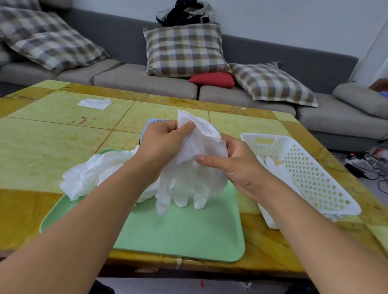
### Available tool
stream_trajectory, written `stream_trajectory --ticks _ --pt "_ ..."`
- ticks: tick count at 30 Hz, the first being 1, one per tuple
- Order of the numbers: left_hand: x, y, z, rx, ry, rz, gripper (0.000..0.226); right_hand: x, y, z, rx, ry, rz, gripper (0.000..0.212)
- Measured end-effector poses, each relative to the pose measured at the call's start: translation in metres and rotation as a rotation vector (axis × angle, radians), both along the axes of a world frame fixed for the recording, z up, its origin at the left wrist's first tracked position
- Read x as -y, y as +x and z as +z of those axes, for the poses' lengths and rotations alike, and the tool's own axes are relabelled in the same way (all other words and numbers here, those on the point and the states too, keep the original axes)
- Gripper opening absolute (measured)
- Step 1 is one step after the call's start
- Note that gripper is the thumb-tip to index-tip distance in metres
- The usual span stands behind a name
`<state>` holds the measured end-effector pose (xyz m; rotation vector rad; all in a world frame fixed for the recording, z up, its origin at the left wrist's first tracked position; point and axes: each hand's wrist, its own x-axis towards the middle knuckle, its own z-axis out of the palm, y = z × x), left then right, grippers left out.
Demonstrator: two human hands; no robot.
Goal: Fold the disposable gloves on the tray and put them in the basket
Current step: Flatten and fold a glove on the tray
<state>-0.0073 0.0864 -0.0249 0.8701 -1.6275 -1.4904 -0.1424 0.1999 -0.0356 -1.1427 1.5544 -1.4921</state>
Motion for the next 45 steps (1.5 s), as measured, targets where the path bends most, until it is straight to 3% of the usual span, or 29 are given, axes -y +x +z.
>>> stream_trajectory --ticks 3,7,8,10,11,12,14,17,19,21,24,26,29,33,36,41,45 --pt "0.003 -0.001 -0.005 0.041 -0.067 0.053 0.041 -0.002 0.005 0.005 0.011 -0.057 -0.125 0.023" --pt "-0.007 0.001 -0.006 0.098 -0.242 0.278 0.042 0.005 0.014 0.006 0.092 -0.11 -0.302 0.035" --pt "-0.011 0.001 -0.003 0.064 -0.211 0.197 0.045 0.006 0.017 0.006 0.059 -0.12 -0.331 0.035" --pt "-0.021 0.001 0.005 -0.01 -0.029 -0.185 0.057 0.007 0.02 0.01 -0.105 -0.139 -0.284 0.02" --pt "-0.025 0.002 0.006 -0.028 0.017 -0.337 0.061 0.005 0.022 0.014 -0.2 -0.146 -0.179 0.012" --pt "-0.028 0.002 0.006 -0.046 0.017 -0.423 0.062 0.001 0.024 0.017 -0.287 -0.145 -0.054 0.018" --pt "-0.027 0.005 0.004 -0.097 0.015 -0.433 0.057 -0.005 0.026 0.021 -0.406 -0.083 0.149 0.036" --pt "-0.02 0.013 0.004 -0.097 0.099 -0.462 0.03 -0.009 0.018 0.022 -0.414 0.029 0.234 0.053" --pt "-0.017 0.014 0.007 -0.088 0.186 -0.43 0.022 -0.012 0.017 0.022 -0.367 0.005 0.204 0.051" --pt "-0.016 0.015 0.008 -0.136 0.346 -0.355 0.033 -0.013 0.015 0.023 -0.331 -0.07 0.099 0.048" --pt "-0.017 0.018 0.012 -0.27 0.573 -0.459 0.052 -0.009 0.01 0.023 -0.305 -0.133 -0.215 0.028" --pt "-0.017 0.022 0.016 -0.277 0.643 -0.518 0.059 -0.009 0.008 0.023 -0.24 -0.014 -0.261 0.041" --pt "-0.02 0.025 0.019 -0.171 0.553 -0.541 0.053 -0.014 0.012 0.023 0.023 0.107 -0.026 0.036" --pt "-0.022 0.028 0.021 -0.051 0.207 -0.394 0.04 -0.016 0.013 0.025 0.11 0.069 -0.007 0.019" --pt "-0.02 0.034 0.025 0.001 0.047 -0.343 0.036 -0.016 0.013 0.025 0.229 0.129 0.035 0.024" --pt "-0.006 0.038 0.01 0.212 0.055 -0.341 0.024 -0.01 0.002 0.018 0.376 0.211 -0.001 0.007" --pt "0.012 0.023 -0.012 0.361 0.137 -0.264 0.023 0.002 -0.006 -0.002 0.324 0.372 -0.04 0.02"
